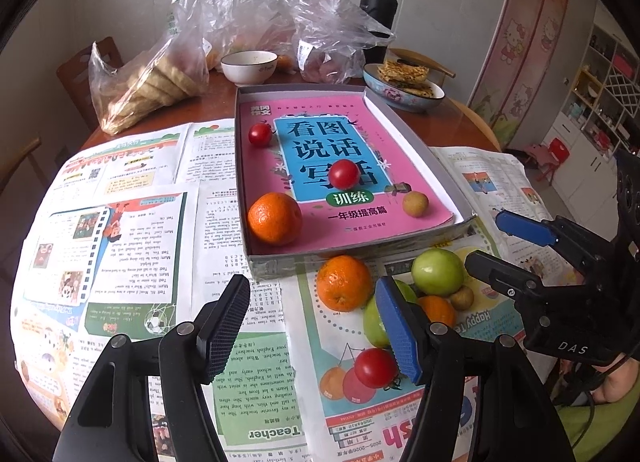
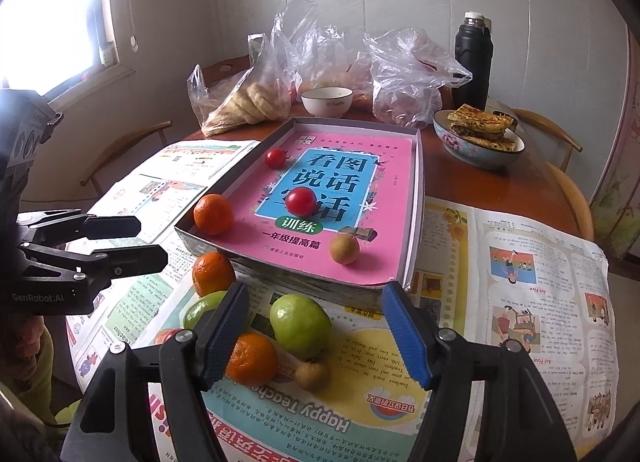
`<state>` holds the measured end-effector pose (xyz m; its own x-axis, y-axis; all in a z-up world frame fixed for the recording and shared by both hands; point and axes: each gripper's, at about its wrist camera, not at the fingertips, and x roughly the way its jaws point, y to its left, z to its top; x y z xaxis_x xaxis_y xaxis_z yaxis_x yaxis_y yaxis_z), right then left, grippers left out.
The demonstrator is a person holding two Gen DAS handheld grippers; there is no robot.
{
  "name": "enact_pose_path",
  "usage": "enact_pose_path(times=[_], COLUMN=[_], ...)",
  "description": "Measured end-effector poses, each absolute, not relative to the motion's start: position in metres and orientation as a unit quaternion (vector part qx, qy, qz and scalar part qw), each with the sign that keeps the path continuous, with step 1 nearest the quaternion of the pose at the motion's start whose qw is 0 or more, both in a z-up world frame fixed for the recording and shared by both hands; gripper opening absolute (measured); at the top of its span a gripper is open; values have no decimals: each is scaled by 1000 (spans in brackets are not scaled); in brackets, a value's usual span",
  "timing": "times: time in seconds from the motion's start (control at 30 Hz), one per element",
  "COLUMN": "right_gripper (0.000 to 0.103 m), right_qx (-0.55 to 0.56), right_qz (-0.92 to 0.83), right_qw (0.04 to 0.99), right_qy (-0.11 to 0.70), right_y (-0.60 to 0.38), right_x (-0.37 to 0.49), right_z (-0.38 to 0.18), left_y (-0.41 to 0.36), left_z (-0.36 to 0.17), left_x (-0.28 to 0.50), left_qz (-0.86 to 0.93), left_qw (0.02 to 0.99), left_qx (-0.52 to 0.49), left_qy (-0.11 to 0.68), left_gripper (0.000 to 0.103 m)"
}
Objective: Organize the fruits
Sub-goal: 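Withdraw both tools from the workbook toward the fruit on the newspaper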
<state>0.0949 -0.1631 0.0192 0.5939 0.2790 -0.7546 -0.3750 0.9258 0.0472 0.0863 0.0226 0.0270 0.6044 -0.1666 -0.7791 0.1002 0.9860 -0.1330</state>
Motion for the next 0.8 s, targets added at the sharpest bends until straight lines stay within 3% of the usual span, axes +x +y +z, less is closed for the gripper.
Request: enact_pose_path(times=[0.8], right_gripper=[71], right_qx=[-61], right_qz=[189], right_qw=[878], right_qy=[435], right_y=[-160], right_x=[89], right_z=[5], left_y=[7], left_z=[9], left_x=[63], left_qz=[-112], left_qw=[879], left_qx=[-15], left_qy=[464], left_gripper=[73])
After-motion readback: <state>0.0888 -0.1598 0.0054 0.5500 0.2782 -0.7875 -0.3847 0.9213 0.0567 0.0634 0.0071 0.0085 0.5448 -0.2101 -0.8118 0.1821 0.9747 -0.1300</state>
